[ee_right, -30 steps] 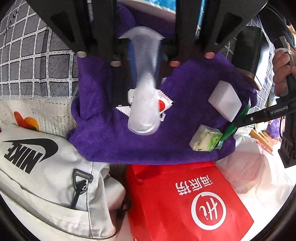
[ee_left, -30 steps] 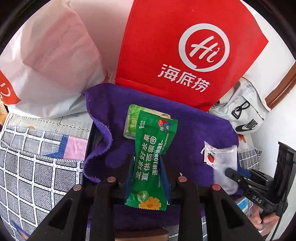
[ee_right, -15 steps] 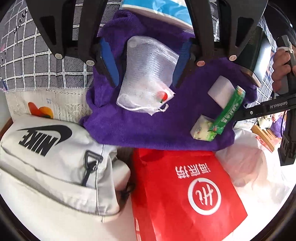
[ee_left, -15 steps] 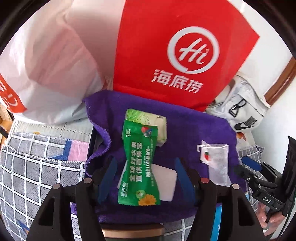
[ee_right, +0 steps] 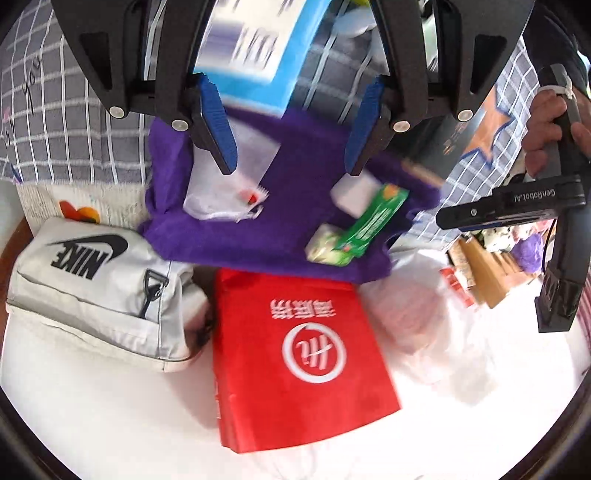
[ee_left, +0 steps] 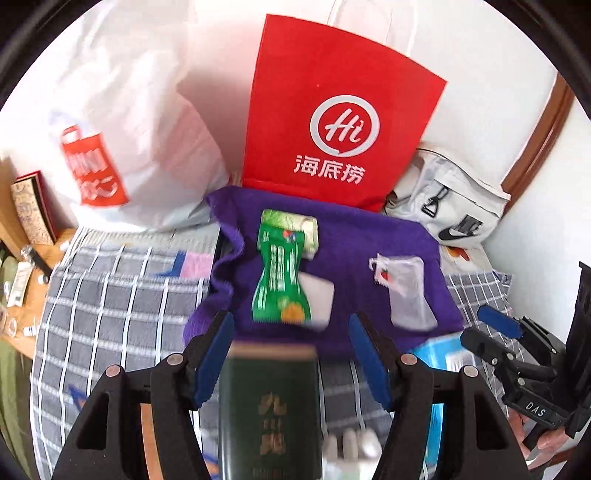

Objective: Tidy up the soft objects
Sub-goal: 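Withdraw both open tools from the towel back toward the tin, then move the right tool to the black strap while the left tool approaches the white glove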

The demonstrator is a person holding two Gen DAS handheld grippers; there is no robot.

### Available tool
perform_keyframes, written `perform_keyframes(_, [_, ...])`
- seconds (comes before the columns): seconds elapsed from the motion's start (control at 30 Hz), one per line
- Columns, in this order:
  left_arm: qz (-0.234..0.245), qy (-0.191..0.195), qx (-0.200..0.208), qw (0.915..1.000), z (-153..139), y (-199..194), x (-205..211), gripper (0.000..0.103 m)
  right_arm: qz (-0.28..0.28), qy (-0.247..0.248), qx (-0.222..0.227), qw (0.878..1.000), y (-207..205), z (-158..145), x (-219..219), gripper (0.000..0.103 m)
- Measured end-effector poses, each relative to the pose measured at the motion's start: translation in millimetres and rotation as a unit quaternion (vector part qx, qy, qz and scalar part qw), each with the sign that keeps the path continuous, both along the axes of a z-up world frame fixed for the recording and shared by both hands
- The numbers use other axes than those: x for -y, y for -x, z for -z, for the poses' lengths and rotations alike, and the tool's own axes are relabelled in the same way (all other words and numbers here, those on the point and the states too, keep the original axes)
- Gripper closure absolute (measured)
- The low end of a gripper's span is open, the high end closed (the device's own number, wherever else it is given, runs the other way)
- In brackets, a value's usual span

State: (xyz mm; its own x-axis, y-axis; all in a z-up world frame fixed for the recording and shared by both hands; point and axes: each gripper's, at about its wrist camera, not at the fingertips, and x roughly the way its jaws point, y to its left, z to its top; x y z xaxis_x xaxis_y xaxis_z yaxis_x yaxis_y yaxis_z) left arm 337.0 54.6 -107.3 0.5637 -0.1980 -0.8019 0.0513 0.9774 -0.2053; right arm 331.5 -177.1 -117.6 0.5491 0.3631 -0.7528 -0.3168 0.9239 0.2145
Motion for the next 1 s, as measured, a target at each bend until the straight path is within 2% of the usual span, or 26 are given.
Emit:
perform_keyframes(0.37, [0.021, 0.019, -0.003, 0.9996, 4, 85, 15, 0.040, -0.007, -0.016, -0.010, 1.000, 105, -1, 10, 0.043])
perform_keyframes(0.5, [0.021, 0.014, -0.001, 0.9997, 7, 111, 20, 0.040, -0.012, -0.011, -0.014, 1.000, 136, 6, 13, 0.043])
perform_keyframes(0.83, [0.017, 0.019, -0.008, 0.9996, 13, 148, 18, 0.040, -0.008, -0.027, -0.096, 0.995, 204, 56, 19, 0.043])
perform_keyframes(0.93, [0.014, 0.026, -0.007, 0.9995, 11, 153, 13, 0.040, -0.003, -0.029, -0.118, 0.993, 214, 70, 14, 0.046])
perform_keyframes(1.0, [0.010, 0.031, -0.004, 0.9995, 11, 157, 9, 0.040, 0.003, -0.026, -0.130, 0.991, 215, 78, 8, 0.052])
